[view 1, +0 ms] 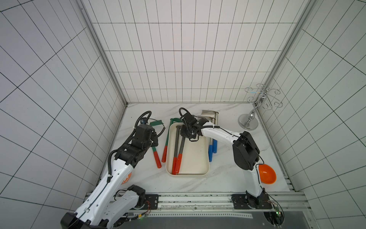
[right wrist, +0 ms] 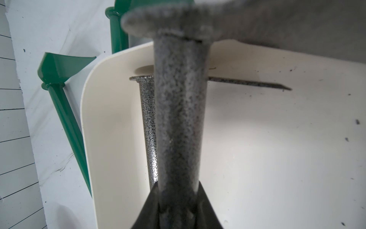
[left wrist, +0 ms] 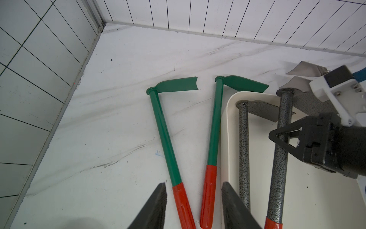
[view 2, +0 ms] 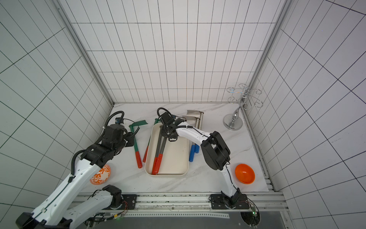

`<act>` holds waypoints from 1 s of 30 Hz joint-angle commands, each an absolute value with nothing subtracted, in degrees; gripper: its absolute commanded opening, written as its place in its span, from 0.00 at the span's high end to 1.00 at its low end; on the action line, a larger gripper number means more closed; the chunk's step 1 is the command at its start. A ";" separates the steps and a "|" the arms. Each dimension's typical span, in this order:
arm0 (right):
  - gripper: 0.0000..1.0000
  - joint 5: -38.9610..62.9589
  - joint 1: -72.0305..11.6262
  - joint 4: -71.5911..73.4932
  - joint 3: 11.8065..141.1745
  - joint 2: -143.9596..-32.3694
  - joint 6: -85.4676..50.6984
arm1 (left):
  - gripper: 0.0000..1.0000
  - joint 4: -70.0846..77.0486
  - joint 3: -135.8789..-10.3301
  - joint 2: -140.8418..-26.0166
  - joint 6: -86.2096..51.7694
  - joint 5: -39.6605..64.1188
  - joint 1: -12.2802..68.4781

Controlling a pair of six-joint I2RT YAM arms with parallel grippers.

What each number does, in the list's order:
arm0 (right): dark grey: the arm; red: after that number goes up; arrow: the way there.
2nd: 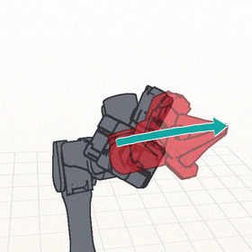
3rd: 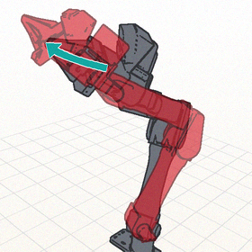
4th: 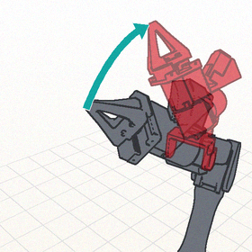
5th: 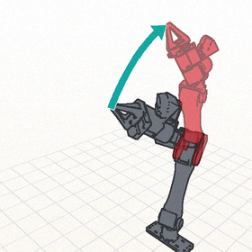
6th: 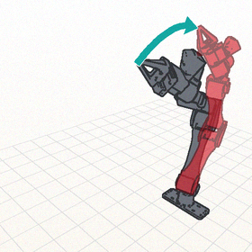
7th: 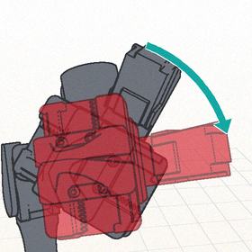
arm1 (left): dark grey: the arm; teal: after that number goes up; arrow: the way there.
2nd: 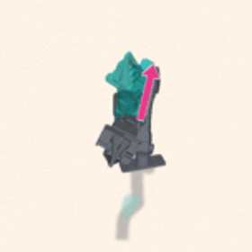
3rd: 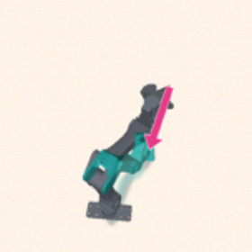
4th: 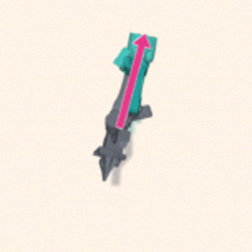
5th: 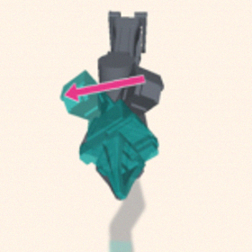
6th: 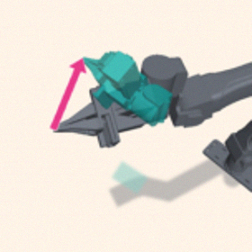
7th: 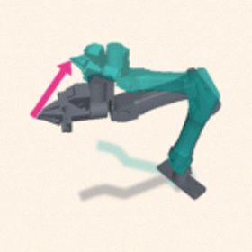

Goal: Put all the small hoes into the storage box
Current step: Place the hoe in the storage box.

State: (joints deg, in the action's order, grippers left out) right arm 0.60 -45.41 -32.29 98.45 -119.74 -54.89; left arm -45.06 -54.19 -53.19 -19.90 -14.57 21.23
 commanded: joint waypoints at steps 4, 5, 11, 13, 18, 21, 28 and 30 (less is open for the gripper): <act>1.00 1.22 -45.26 -30.76 105.69 -120.49 -56.76 | 0.52 -45.23 -53.99 -52.25 -19.52 -15.81 21.36; 1.00 1.31 -45.26 -30.76 105.65 -120.63 -56.78 | 0.52 -45.18 -53.97 -52.21 -19.45 -15.81 21.36; 1.00 1.80 -45.18 -30.76 105.51 -121.37 -57.13 | 0.52 -45.13 -53.97 -52.31 -19.42 -15.82 21.36; 1.00 1.97 -45.09 -30.78 105.38 -121.63 -57.38 | 0.52 -45.14 -54.06 -52.38 -19.34 -15.74 21.36; 1.00 2.50 -44.91 -30.81 105.29 -122.46 -57.66 | 0.52 -45.06 -54.05 -52.46 -19.31 -15.90 21.36; 1.00 3.06 -44.74 -30.76 105.38 -123.02 -57.74 | 0.52 -44.78 -53.99 -52.64 -19.26 -15.74 21.36; 1.00 3.69 -44.40 -30.76 105.19 -124.35 -57.74 | 0.52 -44.34 -54.31 -53.53 -19.10 -15.52 21.36; 1.00 3.86 -44.38 -30.76 105.26 -124.67 -57.74 | 0.52 -44.17 -54.41 -53.70 -19.09 -15.42 21.36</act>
State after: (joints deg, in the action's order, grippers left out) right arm 3.77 -44.97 -30.85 99.24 -122.52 -56.29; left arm -44.97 -54.19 -53.52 -19.44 -14.96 21.23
